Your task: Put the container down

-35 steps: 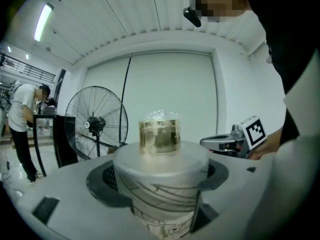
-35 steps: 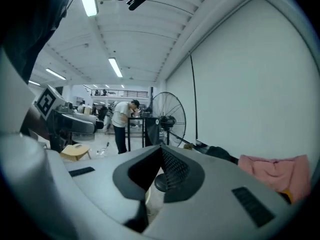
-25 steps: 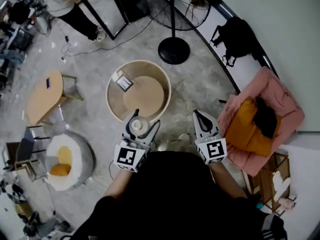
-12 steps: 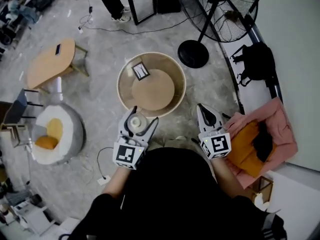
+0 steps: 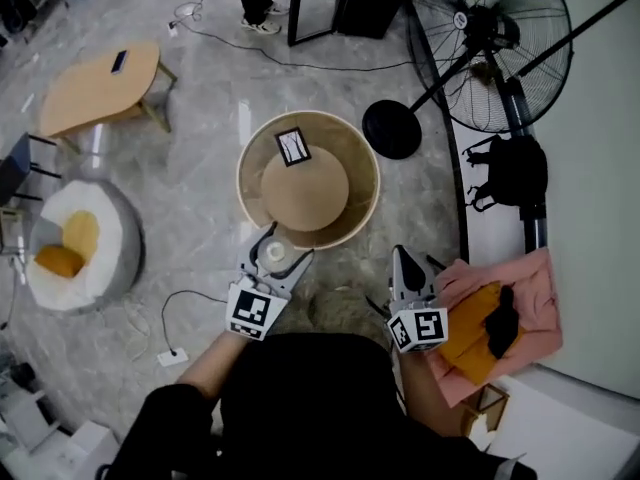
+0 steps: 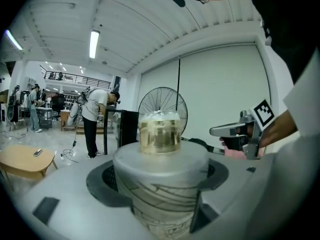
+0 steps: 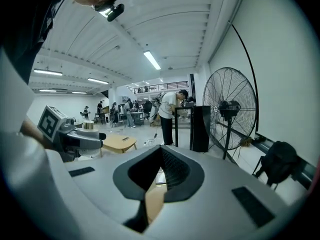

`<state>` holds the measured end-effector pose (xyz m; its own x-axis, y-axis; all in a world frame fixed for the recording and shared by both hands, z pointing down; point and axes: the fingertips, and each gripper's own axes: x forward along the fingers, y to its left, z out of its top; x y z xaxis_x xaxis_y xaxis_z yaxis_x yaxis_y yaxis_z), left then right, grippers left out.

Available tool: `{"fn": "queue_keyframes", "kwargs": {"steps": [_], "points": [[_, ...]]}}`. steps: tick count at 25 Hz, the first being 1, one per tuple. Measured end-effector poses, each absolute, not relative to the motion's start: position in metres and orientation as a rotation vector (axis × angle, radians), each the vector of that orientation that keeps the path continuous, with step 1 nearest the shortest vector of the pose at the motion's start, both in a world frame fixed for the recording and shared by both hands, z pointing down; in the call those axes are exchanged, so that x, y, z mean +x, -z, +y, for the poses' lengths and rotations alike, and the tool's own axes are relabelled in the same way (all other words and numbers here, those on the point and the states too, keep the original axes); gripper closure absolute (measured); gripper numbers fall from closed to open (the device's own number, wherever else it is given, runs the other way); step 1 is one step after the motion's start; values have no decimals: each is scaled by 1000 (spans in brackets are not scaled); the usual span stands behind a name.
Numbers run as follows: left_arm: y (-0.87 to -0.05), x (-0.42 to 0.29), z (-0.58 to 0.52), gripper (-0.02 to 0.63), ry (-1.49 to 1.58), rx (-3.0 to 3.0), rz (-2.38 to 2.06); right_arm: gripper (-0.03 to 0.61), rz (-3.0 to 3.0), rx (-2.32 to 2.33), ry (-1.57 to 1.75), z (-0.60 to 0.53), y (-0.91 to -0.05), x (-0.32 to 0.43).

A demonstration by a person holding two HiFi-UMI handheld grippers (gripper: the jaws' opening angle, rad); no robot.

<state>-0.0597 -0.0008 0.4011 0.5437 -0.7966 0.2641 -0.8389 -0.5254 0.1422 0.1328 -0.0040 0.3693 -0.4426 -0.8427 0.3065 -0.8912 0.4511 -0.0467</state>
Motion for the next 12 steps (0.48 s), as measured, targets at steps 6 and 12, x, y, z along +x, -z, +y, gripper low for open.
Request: {"fn": "queue_keyframes", "kwargs": {"steps": [6,12], "points": [[-489,-72,-66,262,-376,2459,-1420,557,-2470,1377,-385,-17,-434,99],[-625,-39,-129,262,-540,2385,-1397,557,-2515,1121,-485,-64,-537,87]]}}
